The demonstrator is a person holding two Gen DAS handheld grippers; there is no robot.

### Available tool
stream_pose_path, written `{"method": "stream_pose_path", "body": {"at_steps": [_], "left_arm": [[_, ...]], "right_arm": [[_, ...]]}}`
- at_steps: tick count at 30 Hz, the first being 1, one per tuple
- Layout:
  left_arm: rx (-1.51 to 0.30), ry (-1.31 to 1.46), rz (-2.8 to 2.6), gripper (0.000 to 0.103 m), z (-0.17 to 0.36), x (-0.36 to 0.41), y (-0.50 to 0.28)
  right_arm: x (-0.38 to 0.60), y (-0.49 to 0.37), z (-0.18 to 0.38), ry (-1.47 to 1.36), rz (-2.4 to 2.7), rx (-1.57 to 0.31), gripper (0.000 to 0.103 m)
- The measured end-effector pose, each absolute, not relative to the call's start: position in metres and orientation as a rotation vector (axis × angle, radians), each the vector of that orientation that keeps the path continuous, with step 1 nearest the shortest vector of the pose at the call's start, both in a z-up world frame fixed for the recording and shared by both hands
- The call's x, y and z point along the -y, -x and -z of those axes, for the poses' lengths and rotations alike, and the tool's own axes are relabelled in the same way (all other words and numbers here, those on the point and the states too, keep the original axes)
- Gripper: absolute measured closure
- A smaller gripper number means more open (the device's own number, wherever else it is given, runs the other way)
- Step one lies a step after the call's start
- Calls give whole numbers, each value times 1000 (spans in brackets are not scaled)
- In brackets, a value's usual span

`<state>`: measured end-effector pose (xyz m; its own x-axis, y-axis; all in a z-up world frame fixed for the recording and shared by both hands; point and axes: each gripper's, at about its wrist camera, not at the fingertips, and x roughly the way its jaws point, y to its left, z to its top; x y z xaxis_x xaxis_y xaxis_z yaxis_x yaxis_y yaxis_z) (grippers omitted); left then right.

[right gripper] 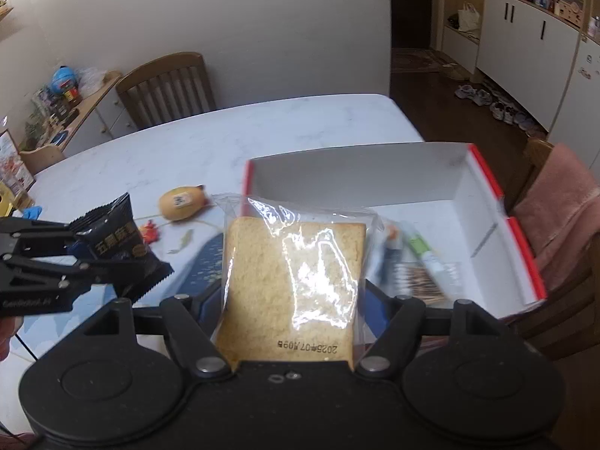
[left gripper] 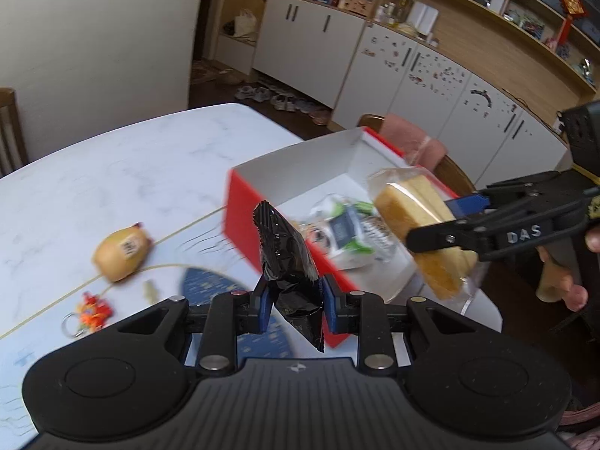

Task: Organize objects
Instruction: 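Carry the snack packet and bagged bread into the shoebox and release both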

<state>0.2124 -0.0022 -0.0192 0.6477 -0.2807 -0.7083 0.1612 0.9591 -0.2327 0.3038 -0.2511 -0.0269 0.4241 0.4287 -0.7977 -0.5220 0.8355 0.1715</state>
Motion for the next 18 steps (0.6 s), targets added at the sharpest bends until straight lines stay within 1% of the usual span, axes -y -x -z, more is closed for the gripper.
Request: {"method": "stream_pose_path", "body": {"at_steps": [6, 18], "left_arm": [[-838, 126, 273, 77, 19, 43, -235], [-926, 142, 302, 77, 33, 98, -283]], "right_arm": [[279, -323, 28, 102, -590, -942, 31], [310, -366, 38, 107, -570, -927, 31]]}}
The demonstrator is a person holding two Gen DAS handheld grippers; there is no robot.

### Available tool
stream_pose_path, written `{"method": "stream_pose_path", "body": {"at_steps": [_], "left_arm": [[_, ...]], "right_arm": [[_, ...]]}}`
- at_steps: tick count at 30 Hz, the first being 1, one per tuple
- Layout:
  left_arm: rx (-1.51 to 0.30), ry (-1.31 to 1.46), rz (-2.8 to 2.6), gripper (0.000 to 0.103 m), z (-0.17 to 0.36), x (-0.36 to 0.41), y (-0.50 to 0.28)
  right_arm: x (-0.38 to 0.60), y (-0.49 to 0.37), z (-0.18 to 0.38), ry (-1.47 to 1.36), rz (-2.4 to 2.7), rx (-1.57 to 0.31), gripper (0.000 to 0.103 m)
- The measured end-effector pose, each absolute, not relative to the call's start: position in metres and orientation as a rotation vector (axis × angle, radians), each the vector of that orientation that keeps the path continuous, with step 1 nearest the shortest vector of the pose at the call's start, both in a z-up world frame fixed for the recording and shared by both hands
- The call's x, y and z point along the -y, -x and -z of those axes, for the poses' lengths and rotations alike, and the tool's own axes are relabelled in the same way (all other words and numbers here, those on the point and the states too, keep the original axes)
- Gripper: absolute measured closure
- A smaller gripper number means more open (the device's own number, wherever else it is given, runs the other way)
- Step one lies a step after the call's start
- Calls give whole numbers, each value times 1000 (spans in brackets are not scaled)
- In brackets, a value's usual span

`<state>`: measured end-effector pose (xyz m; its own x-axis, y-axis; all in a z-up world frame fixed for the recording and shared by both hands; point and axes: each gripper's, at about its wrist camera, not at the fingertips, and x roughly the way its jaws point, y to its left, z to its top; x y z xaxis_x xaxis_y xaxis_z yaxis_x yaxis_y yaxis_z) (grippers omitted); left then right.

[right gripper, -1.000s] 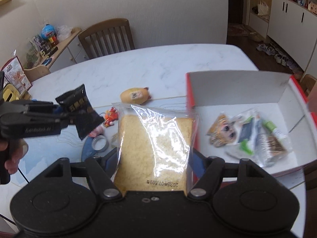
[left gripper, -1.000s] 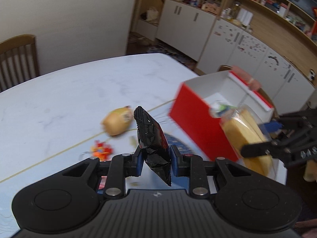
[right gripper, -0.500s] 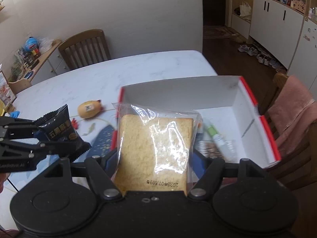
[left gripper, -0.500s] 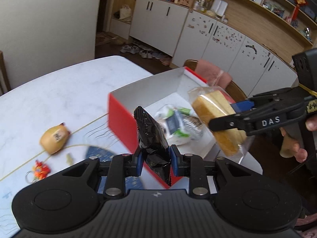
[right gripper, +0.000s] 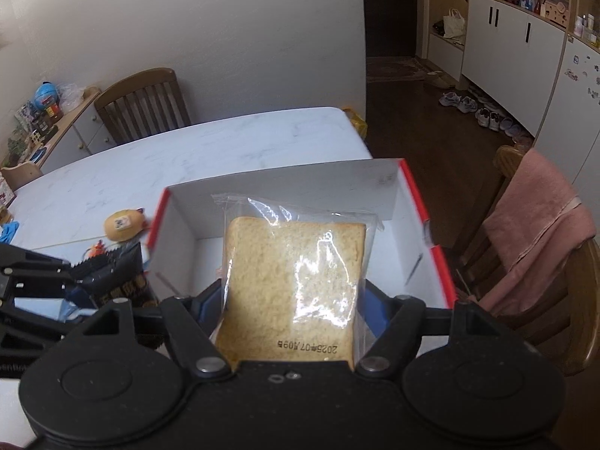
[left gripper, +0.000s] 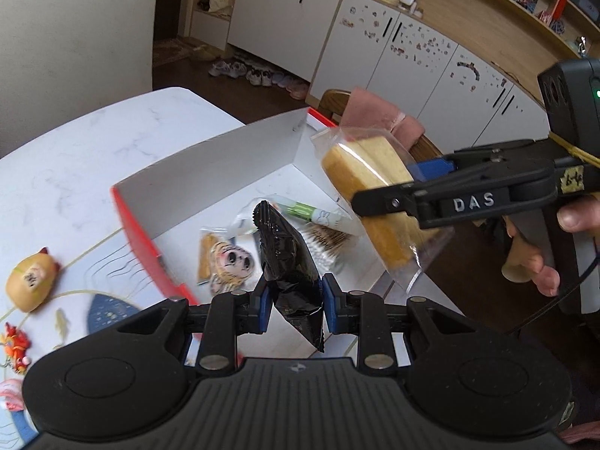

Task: Organize objects
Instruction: 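Carry the snack packet and bagged bread into the shoebox and release both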

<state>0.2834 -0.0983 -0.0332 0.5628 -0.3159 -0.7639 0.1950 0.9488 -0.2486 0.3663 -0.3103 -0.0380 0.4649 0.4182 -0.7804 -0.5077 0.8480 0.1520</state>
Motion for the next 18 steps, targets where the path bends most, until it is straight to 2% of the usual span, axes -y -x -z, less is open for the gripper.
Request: {"method": "stream_pose_path", "body": {"at_steps": [18], "left_arm": [[-1089, 156, 298, 77, 76, 148, -354]], "right_arm": [[300, -429, 80, 173, -567, -1002, 30]]}}
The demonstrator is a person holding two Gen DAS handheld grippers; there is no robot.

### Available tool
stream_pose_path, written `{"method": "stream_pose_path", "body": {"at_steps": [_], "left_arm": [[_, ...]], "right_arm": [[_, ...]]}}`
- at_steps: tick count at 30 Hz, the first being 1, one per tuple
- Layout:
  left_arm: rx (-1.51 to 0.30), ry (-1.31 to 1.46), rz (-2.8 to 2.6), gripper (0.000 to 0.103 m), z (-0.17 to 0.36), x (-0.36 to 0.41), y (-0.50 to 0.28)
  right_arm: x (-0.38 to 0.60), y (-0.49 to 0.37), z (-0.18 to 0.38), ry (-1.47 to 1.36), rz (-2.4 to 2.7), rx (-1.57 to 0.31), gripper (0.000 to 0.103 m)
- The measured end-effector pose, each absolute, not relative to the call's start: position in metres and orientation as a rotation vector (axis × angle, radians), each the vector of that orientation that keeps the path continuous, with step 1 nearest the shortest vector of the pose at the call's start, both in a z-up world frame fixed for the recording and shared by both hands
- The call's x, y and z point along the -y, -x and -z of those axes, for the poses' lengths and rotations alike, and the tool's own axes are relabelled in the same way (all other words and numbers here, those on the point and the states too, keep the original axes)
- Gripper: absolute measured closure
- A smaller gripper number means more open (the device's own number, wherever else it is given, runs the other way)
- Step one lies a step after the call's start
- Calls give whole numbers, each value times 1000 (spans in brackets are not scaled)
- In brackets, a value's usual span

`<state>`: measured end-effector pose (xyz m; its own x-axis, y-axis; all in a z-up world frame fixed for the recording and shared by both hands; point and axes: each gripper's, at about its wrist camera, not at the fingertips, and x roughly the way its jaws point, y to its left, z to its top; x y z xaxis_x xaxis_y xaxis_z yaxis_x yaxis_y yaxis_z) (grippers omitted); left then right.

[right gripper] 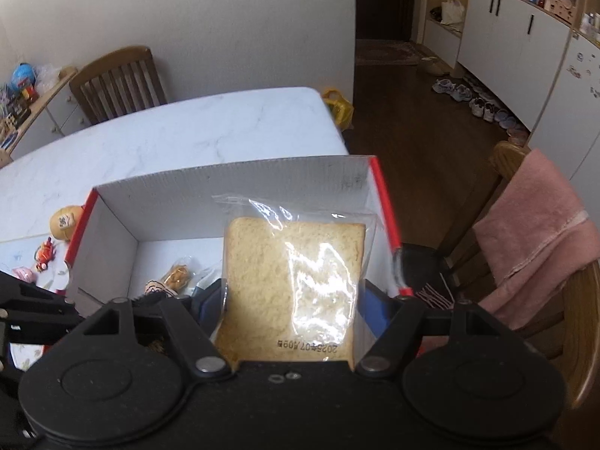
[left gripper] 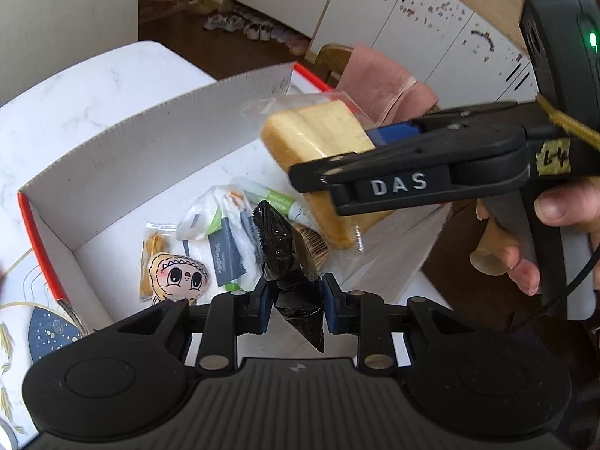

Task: Organize objects
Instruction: 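Carry the snack packet and bagged bread into the shoebox and release both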

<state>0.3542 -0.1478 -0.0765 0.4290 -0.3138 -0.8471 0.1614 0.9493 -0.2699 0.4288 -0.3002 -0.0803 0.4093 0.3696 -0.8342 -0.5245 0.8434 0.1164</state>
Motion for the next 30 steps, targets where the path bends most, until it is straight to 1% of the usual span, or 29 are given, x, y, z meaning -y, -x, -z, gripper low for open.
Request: {"method": "stream_pose_path", "body": {"at_steps": [9, 18, 21, 25, 28, 30], "left_arm": [[-1132, 223, 230, 77, 101, 135, -367], [-1143, 245, 194, 77, 109, 134, -370], [-1147, 242, 178, 75, 111, 135, -371], [-1147, 226, 176, 75, 111, 138, -371], [-1140, 217, 182, 72, 109, 140, -369], [-1129, 206, 184, 59, 107, 142, -367]], "right_arm": [[279, -437, 101, 237, -561, -1028, 30], [279, -444, 112, 256, -541, -1032, 29], [279, -443, 113, 269, -550, -1024, 27], [281, -441, 110, 278, -553, -1006, 21], [284, -440, 105, 267, -562, -1000, 20], [287, -441, 102, 259, -566, -999, 19]]}}
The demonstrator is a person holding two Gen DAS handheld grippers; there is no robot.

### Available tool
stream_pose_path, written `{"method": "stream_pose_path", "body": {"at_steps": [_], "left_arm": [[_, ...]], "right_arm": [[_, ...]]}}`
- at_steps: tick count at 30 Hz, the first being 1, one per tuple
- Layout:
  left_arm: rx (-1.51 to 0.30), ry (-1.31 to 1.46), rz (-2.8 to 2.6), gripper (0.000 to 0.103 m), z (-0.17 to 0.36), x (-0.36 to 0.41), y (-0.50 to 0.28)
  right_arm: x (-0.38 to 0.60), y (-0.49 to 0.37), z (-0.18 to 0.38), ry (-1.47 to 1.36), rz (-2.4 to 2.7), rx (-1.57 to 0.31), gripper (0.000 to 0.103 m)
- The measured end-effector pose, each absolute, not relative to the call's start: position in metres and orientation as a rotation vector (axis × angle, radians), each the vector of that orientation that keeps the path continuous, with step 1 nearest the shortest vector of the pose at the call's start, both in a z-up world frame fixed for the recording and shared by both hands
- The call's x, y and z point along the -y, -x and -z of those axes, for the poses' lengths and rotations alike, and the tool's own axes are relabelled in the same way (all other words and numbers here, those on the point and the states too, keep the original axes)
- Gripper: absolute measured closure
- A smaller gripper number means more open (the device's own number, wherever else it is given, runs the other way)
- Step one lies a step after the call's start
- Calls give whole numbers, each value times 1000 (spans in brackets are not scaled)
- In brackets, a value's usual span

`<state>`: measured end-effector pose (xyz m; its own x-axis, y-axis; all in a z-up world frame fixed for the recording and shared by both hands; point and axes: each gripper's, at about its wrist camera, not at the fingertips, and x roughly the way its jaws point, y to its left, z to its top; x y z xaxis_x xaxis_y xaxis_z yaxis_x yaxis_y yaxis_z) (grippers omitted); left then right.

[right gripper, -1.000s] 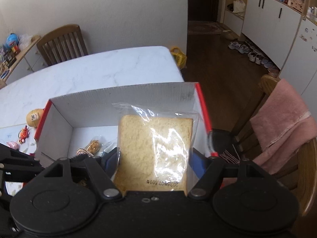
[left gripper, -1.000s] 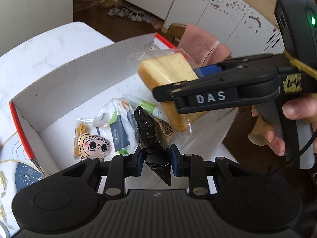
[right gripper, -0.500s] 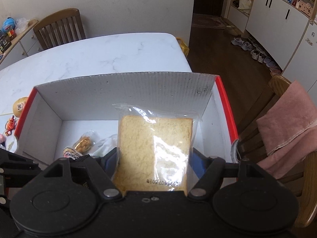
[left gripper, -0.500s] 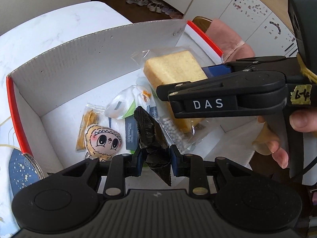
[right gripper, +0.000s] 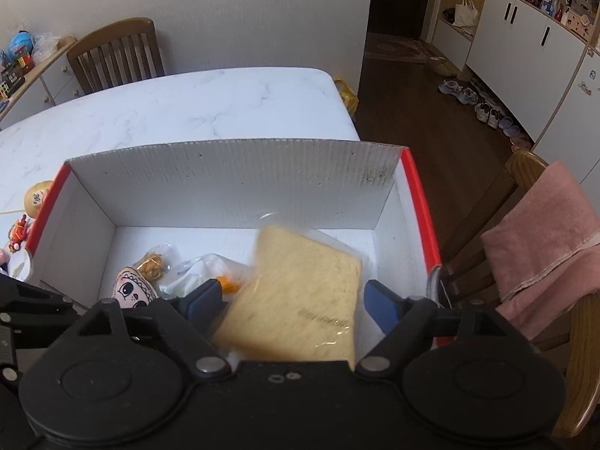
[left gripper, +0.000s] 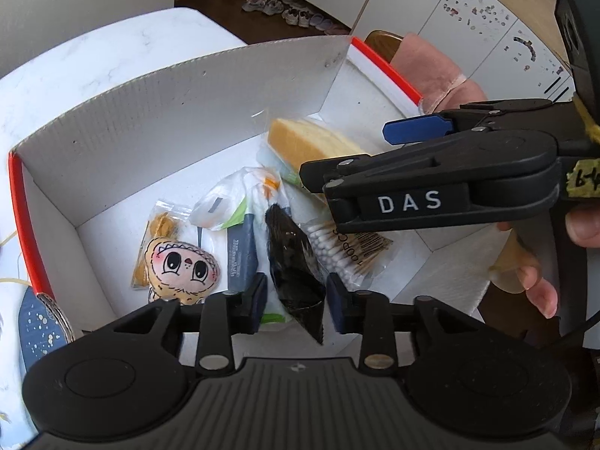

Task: Organize objects
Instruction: 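Carry the snack packet and bagged bread into the shoebox and release both, then withdraw both tools from the shoebox toward the keychain and small items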

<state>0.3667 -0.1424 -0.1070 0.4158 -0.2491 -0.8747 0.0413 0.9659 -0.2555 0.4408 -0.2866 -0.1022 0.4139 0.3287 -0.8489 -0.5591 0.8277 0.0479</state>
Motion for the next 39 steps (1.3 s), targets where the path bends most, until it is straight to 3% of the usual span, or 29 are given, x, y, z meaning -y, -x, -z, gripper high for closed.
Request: {"method": "stream_pose_path", "body": {"at_steps": [1, 2, 26, 30, 39], "left_arm": [[-1122, 203, 188, 44, 106, 144, -366], [-1112, 202, 194, 38, 104, 145, -364], [-911, 184, 167, 38, 45, 149, -310], [-876, 195, 146, 37, 36, 142, -296], [-819, 224, 88, 20, 20, 112, -262]], "right_arm": [[288, -440, 100, 255, -568, -998, 19], [290, -440, 98, 250, -570, -997, 19], [329, -397, 44, 142, -654, -941, 13], [331, -385, 33, 132, -675, -903, 7], [324, -356, 14, 75, -708, -849, 0]]}}
